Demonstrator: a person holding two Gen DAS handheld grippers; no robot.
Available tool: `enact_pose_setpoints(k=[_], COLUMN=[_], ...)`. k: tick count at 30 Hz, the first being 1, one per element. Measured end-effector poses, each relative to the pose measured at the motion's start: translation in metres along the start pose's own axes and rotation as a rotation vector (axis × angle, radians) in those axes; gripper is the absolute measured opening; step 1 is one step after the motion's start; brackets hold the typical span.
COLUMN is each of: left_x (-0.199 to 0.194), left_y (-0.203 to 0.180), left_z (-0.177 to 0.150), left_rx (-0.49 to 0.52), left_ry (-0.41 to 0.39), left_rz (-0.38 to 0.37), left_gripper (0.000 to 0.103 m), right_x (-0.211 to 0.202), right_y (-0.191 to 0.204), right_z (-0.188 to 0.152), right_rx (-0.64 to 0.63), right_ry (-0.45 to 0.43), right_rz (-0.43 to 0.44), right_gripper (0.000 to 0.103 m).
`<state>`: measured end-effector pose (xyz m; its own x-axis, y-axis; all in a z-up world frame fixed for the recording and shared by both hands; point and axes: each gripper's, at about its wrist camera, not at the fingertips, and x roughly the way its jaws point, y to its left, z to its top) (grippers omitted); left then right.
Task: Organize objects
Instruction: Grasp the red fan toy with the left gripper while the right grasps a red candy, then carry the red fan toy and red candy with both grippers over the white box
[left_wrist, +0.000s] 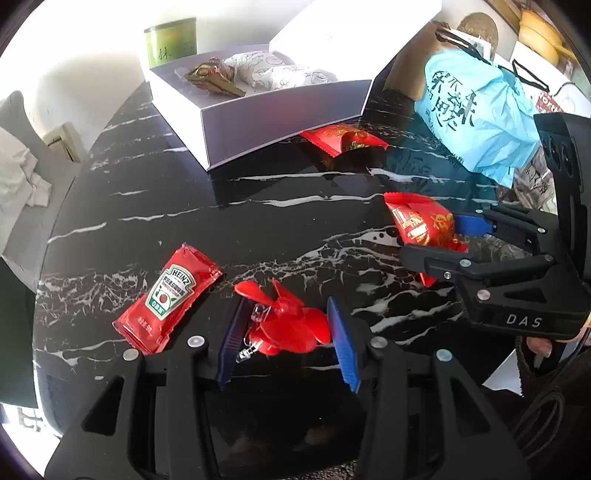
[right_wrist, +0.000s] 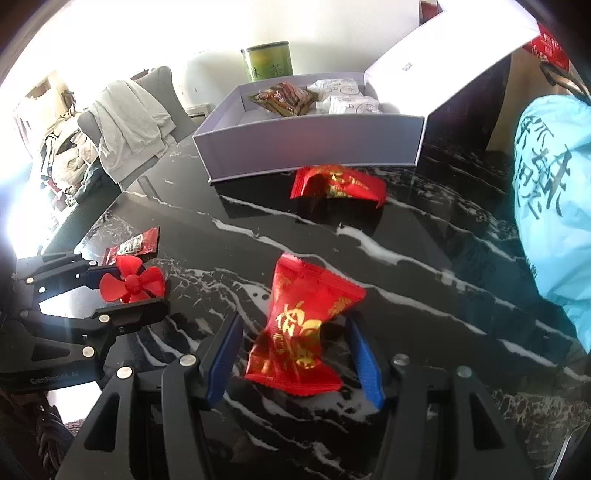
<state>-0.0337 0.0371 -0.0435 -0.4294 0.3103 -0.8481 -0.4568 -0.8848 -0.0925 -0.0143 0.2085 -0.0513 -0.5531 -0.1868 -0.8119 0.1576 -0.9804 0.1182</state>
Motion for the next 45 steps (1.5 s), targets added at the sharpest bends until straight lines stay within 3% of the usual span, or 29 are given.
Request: enact_pose_setpoints(k=[3, 6, 13, 18, 25, 30, 45], left_x=[0.003, 0.002, 0.000, -0.004, -0.020, -0.028, -0.053], left_y=[-0.006, -0.007, -0.001, -0.003, -0.010, -0.003, -0.006], left_z=[-0.001, -0.002, 0.000, -0.002, -0.003, -0.005, 0.009], left_rx=[0.049, 0.056, -0.001, -0.029, -0.004, -0.037, -0.021], left_ry=[-0.012, -0.020, 0.001, -0.001, -0.055, -0.070, -0.116], left_rz=[0.062, 0.072, 0.085, 0.055, 0.079, 0.052, 0.071], left_gripper=[0.043, 0.043, 0.038, 0.035, 0.034, 0.034, 0.034], right_x=[0.001, -0.002, -0.012, -0.027, -0.036, -0.046, -0.067], right_y=[0.010, 0.010, 0.005, 0.007, 0.009, 0.010, 0.017], right_z=[-0.005, -0.006, -0.015, -0.022, -0.032, -0.035, -0.022], right_rx=[-0.092, -0.081, -0.031, -0.023, 0.000, 0.011, -0.034], right_ry=[-0.025, -0.028, -0.042, -0.077, -0.080, -0.101, -0.137], right_rz=[-0.085, -0.068, -0.004, -0.001, 0.003, 0.002, 0.012], right_gripper=[0.048, 0.037, 0.032, 0.027, 0.025, 0.025, 0.025])
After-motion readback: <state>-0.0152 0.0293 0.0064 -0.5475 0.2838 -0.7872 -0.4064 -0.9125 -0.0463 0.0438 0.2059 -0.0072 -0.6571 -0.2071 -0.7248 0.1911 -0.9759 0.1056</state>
